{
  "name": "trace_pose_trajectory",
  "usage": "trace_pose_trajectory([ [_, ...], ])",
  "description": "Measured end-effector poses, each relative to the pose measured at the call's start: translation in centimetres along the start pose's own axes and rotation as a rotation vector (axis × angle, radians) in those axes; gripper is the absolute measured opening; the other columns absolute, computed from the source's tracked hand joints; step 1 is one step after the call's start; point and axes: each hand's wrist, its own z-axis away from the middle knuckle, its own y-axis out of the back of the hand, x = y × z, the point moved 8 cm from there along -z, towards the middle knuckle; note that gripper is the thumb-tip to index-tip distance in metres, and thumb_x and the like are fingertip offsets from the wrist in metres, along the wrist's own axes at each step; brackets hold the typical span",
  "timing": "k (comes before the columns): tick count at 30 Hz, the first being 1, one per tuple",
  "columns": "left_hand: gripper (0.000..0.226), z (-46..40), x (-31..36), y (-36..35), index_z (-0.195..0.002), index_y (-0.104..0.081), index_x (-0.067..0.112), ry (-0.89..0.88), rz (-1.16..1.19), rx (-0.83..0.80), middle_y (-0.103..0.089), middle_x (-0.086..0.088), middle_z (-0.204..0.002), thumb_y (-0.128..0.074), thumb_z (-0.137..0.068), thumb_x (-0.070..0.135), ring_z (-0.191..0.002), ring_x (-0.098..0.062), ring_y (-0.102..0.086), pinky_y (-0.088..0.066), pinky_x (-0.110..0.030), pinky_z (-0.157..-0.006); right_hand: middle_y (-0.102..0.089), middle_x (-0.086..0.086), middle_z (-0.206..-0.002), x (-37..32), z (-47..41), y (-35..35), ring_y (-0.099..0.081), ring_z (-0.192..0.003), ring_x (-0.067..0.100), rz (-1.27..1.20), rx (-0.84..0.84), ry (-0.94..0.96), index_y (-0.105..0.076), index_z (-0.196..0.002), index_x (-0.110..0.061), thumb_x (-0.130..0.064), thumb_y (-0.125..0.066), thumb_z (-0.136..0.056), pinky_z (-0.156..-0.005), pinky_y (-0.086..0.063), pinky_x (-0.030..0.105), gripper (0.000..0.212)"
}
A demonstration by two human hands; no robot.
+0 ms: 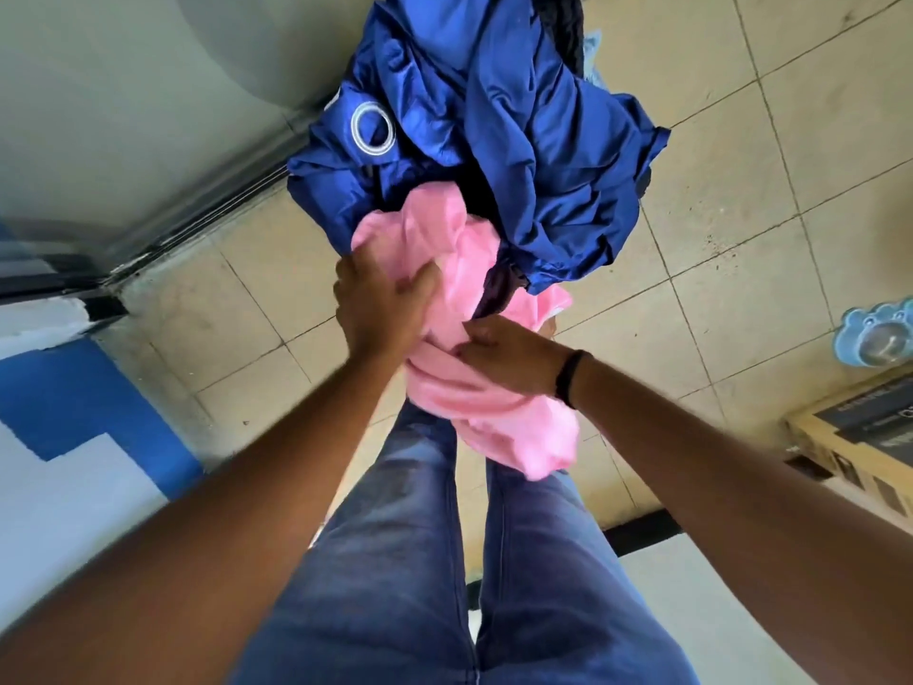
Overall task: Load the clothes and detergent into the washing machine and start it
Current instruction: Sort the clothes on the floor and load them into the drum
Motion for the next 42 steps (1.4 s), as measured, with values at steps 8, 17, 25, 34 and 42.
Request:
trace_pose_trajectory([
  [8, 0.058, -4.0, -1.2, -6.7, -0.105, -0.071, 0.009, 0.247, -0.205, -0.422, -0.067, -0.019, -0.119, -0.067, -0.061, 0.047, -0.111, -0.039, -0.06, -0.052, -0.041, -0.09, -0.07, 0.0, -0.118, -1.6, 5.9, -5.1, -0.061, -0.103, 0.012, 0.368, -0.69, -0.089, -0.071, -0.113, -0.02, -0.017, -0.054, -0.09, -0.099, -0.047, 0.022, 0.028],
  [17, 0.014, 10.6, 4.3, -6.4, -0.062, -0.049, 0.019, -0.086, 0.343, -0.503, -0.05, 0.007, -0.055, -0.045, -0.075, 0.016, -0.053, -0.006, -0.038, -0.031, -0.027, -0.054, -0.056, 0.012, -0.129, -0.1, 2.8, 9.9, -0.056, -0.114, 0.032, 0.106, 0.567, -0.212, -0.049, -0.122, -0.016, -0.045, -0.061, -0.085, -0.094, -0.045, 0.036, 0.049],
  [25, 0.023, 19.3, 7.9, -2.3, -0.062, -0.046, 0.024, -0.245, 0.279, -0.732, -0.04, 0.005, -0.053, -0.046, -0.076, 0.043, -0.054, -0.007, -0.034, -0.031, -0.038, -0.054, -0.06, 0.009, -0.099, -3.4, 3.1, 3.7, -0.059, -0.095, 0.024, 0.192, 0.066, -0.211, -0.065, -0.109, -0.002, -0.007, -0.059, -0.09, -0.069, -0.042, 0.027, 0.021],
  [34, 0.053, 22.6, 10.5, 15.5, -0.083, -0.066, 0.02, -0.353, 0.164, 0.069, -0.069, 0.013, -0.099, -0.072, -0.064, 0.069, -0.091, -0.012, -0.061, -0.05, -0.034, -0.08, -0.058, -0.001, -0.065, -16.5, 15.1, -1.8, -0.051, -0.064, 0.014, 0.437, -0.263, 0.162, -0.061, -0.066, -0.008, 0.004, -0.053, -0.091, -0.068, -0.046, 0.033, 0.029],
  [42, 0.041, 25.1, 10.7, 19.7, -0.106, -0.069, 0.024, -0.409, 0.258, -0.103, -0.068, 0.006, -0.084, -0.052, -0.085, 0.056, -0.078, -0.019, -0.065, -0.051, -0.038, -0.069, -0.066, -0.006, -0.088, -23.9, 22.3, -0.3, -0.061, -0.078, 0.008, 0.341, 0.039, 0.474, -0.064, -0.094, -0.016, -0.008, -0.071, -0.08, -0.071, -0.047, 0.025, 0.018],
])
